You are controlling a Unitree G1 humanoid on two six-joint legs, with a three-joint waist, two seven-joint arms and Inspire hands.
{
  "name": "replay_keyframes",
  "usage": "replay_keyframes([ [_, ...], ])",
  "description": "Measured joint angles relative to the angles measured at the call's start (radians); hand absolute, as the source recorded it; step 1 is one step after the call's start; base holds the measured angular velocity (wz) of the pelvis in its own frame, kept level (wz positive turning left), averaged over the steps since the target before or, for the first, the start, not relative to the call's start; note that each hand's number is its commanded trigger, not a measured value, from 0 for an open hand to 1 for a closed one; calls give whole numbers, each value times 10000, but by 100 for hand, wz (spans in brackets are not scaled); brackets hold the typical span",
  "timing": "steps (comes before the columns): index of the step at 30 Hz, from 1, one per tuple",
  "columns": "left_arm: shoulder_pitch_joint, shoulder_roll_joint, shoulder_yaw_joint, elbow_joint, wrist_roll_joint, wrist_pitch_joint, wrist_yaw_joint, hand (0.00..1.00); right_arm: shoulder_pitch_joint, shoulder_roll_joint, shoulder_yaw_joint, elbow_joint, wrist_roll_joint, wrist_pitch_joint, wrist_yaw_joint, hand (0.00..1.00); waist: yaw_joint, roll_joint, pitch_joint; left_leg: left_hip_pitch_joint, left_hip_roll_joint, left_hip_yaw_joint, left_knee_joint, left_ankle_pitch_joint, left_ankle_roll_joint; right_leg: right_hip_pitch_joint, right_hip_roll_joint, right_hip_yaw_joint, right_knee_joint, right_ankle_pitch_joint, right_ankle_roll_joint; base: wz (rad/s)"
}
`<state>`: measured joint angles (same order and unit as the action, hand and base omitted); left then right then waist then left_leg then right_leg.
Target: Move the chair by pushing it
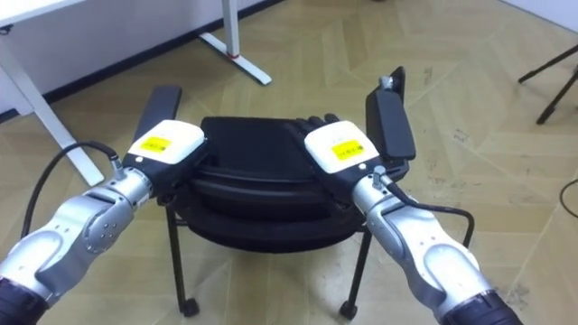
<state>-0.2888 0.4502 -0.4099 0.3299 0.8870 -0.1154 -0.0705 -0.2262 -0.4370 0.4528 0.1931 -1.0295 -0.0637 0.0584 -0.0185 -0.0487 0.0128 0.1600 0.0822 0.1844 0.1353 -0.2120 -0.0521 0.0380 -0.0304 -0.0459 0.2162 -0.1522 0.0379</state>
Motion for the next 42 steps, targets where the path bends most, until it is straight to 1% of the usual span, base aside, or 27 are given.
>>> replay_keyframes([
  [1,0,0,0,1,0,0,0,100,0,0,0,1,-2,2,57,3,-4,1,1,1,1,-1,0,0,0,4,0,-6,0,0,0,0],
  [2,0,0,-1,1,0,0,0,100,1,1,0,3,0,5,150,16,-22,3,2,0,2,-13,0,0,0,13,-6,-42,-2,0,0,5],
  [3,-3,-1,-7,2,0,0,0,100,0,2,0,3,-11,8,231,32,-34,4,3,-5,1,-32,-2,0,0,26,-11,-74,-16,0,0,5],
  [4,-3,-6,-7,2,0,0,0,100,0,6,1,2,-11,8,287,36,-31,3,3,-4,1,-36,-2,0,0,35,-11,-79,-26,0,0,5],
  [5,-5,-13,-28,0,0,-3,0,100,0,10,8,23,12,8,366,51,-29,6,5,3,1,-48,-2,0,0,83,-11,-111,-86,0,0,5],
  [6,-9,-39,-66,-1,5,0,2,100,-2,25,24,139,29,7,412,80,-10,6,7,19,1,-56,0,0,0,138,-12,-134,-147,0,-1,7],
  [7,-9,-52,-71,-18,22,-1,2,100,-3,32,34,216,26,7,430,100,-2,8,8,15,2,-67,0,0,0,140,-12,-146,-148,0,-1,9],
  [9,-17,-57,-90,-85,25,-20,3,100,-2,38,85,630,92,19,495,100,14,25,19,-30,1,-136,0,0,0,130,-18,-210,-161,0,0,8],
  [11,-40,-88,-95,-56,24,-25,11,100,-44,40,81,699,166,22,487,100,14,40,22,-44,2,-206,5,0,0,135,-18,-249,-161,0,0,6],
  [13,-124,-114,-151,-20,26,-22,11,100,-80,43,80,804,404,106,438,100,-9,44,25,-101,3,-259,8,0,0,136,-28,-352,-195,1,-1,11],
  [17,-195,-144,-209,72,-11,15,12,100,-87,90,139,1172,904,115,28,100,-25,72,32,-94,5,-330,22,0,0,220,-27,-391,-306,11,-18,3],
  [20,-195,-201,-213,89,-23,102,12,100,-89,96,217,1324,815,111,-361,100,-36,120,26,-90,5,-322,23,0,0,226,-27,-386,-307,12,-19,0],
  [24,-194,-216,-224,146,-111,129,22,100,-89,70,349,1428,722,113,-760,100,-45,196,22,-89,6,-327,30,0,0,231,-26,-387,-308,12,-19,0],
  [35,-109,-224,-278,184,-109,148,180,100,-42,72,418,1454,701,124,-828,100,-44,174,7,-58,33,-334,136,0,-2,326,-27,-436,-313,12,-19,0],
  [37,-111,-267,-277,258,-40,147,201,100,-41,100,424,1528,701,112,-850,100,-45,168,3,-45,53,-349,183,-1,-2,381,-24,-471,-308,13,-21,5],
  [40,-115,-382,-271,533,46,115,228,100,-42,280,452,1881,641,48,-1015,100,-54,132,-1,65,102,-494,298,-2,-4,595,-14,-735,-311,9,-29,8],
  [42,-177,-442,-263,908,87,-12,273,100,-66,499,433,2228,496,-26,-1163,100,-62,59,-45,-53,135,-551,731,-11,-18,696,-43,-1007,-261,-42,-118,7],
])
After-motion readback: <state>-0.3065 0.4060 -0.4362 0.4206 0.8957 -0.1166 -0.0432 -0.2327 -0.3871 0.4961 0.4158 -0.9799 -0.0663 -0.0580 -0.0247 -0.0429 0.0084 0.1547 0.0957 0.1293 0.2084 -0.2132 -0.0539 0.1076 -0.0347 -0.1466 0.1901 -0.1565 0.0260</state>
